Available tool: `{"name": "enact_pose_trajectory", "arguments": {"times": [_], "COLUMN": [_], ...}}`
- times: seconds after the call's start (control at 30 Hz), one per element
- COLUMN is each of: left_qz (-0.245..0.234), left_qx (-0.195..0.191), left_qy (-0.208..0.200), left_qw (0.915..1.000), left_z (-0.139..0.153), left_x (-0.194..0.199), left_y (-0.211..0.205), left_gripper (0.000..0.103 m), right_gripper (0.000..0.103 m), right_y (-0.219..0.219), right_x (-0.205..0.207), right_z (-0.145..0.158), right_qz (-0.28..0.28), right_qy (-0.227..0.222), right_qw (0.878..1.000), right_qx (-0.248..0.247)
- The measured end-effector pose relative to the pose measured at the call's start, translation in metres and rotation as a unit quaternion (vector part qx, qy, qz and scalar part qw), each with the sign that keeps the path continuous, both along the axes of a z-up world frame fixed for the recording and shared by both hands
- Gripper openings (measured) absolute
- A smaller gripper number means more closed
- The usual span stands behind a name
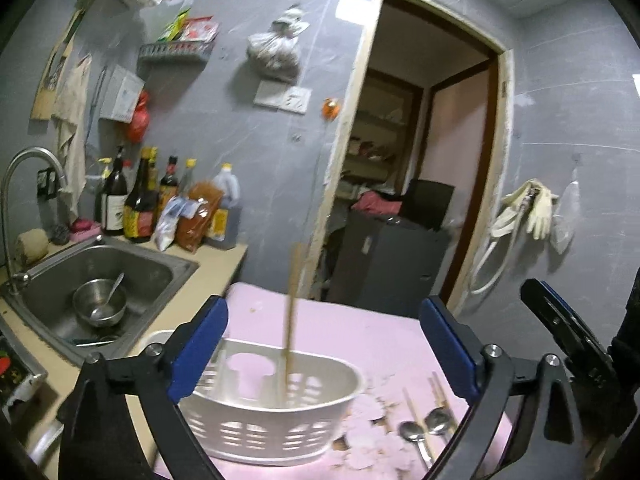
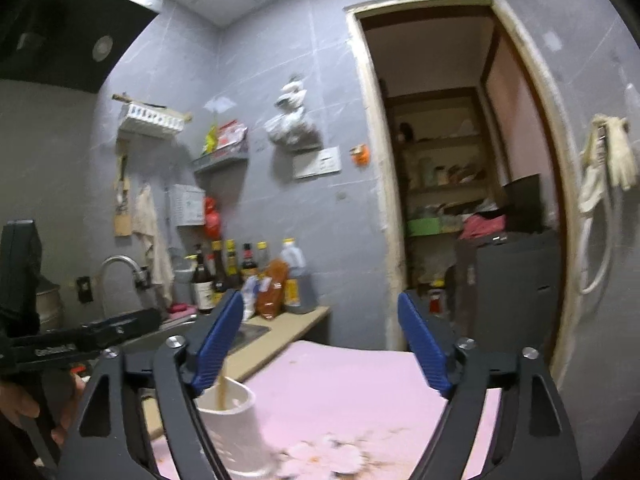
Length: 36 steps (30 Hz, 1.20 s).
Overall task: Organize utensils
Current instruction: 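Open the left tool to drop the tongs into the holder while the right tool drops the chopstick in, then move both open tools back down to the remaining utensils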
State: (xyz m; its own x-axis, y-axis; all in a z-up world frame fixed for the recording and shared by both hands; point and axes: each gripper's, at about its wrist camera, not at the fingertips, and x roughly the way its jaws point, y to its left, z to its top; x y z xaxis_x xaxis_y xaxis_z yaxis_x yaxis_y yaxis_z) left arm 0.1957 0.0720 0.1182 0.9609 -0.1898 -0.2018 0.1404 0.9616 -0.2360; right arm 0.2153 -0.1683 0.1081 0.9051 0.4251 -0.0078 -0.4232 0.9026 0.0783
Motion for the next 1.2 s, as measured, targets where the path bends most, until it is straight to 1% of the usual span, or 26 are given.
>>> {"name": "enact_pose_trajectory", "arguments": {"times": [0.13, 0.33, 0.43, 0.53, 0.6, 0.7, 0.77, 0.9, 1.0, 1.07, 1.1, 1.17, 1.2], "left_qz": [-0.029, -0.056, -0.068, -0.079, -0.088, -0.100, -0.106, -0.116, -0.123, -0.126, -0.128, -0.135, -0.138], "left_qx": [0.003, 0.027, 0.047, 0.070, 0.082, 0.098, 0.111, 0.133, 0.145, 0.153, 0.155, 0.156, 0.156], "left_qy": [-0.005, -0.006, 0.002, 0.020, 0.037, 0.074, 0.104, 0.144, 0.167, 0.183, 0.187, 0.202, 0.208], "left_qw": [0.9996, 0.9981, 0.9966, 0.9942, 0.9921, 0.9874, 0.9826, 0.9737, 0.9674, 0.9629, 0.9616, 0.9574, 0.9557], "left_z": [-0.001, -0.014, -0.025, -0.038, -0.049, -0.064, -0.075, -0.093, -0.102, -0.109, -0.112, -0.119, -0.122], "left_x": [-0.005, -0.011, -0.013, -0.010, -0.009, -0.003, 0.004, 0.012, 0.020, 0.026, 0.028, 0.034, 0.036], "left_y": [-0.025, -0.059, -0.077, -0.091, -0.099, -0.110, -0.117, -0.128, -0.133, -0.137, -0.138, -0.141, -0.141], "left_gripper": [0.098, 0.099, 0.099, 0.099, 0.099, 0.099, 0.099, 0.099, 0.099, 0.099, 0.098, 0.098, 0.095], "right_gripper": [0.102, 0.103, 0.103, 0.103, 0.103, 0.103, 0.103, 0.103, 0.095, 0.087, 0.085, 0.077, 0.075], "right_y": [-0.036, -0.071, -0.085, -0.093, -0.098, -0.103, -0.107, -0.111, -0.109, -0.108, -0.107, -0.106, -0.105], "right_x": [-0.024, -0.054, -0.064, -0.065, -0.062, -0.054, -0.046, -0.031, -0.019, -0.013, -0.009, -0.004, -0.002], "right_z": [0.002, -0.004, -0.013, -0.023, -0.032, -0.046, -0.055, -0.069, -0.078, -0.085, -0.088, -0.094, -0.097], "right_qz": [-0.031, -0.084, -0.106, -0.115, -0.115, -0.110, -0.108, -0.097, -0.086, -0.080, -0.075, -0.065, -0.061], "right_qy": [-0.010, -0.027, -0.028, -0.015, 0.001, 0.032, 0.060, 0.113, 0.153, 0.177, 0.192, 0.214, 0.225], "right_qw": [0.999, 0.996, 0.993, 0.992, 0.992, 0.991, 0.990, 0.987, 0.982, 0.978, 0.975, 0.971, 0.968], "right_qx": [0.000, -0.024, -0.035, -0.043, -0.050, -0.062, -0.065, -0.067, -0.073, -0.079, -0.083, -0.088, -0.091]}}
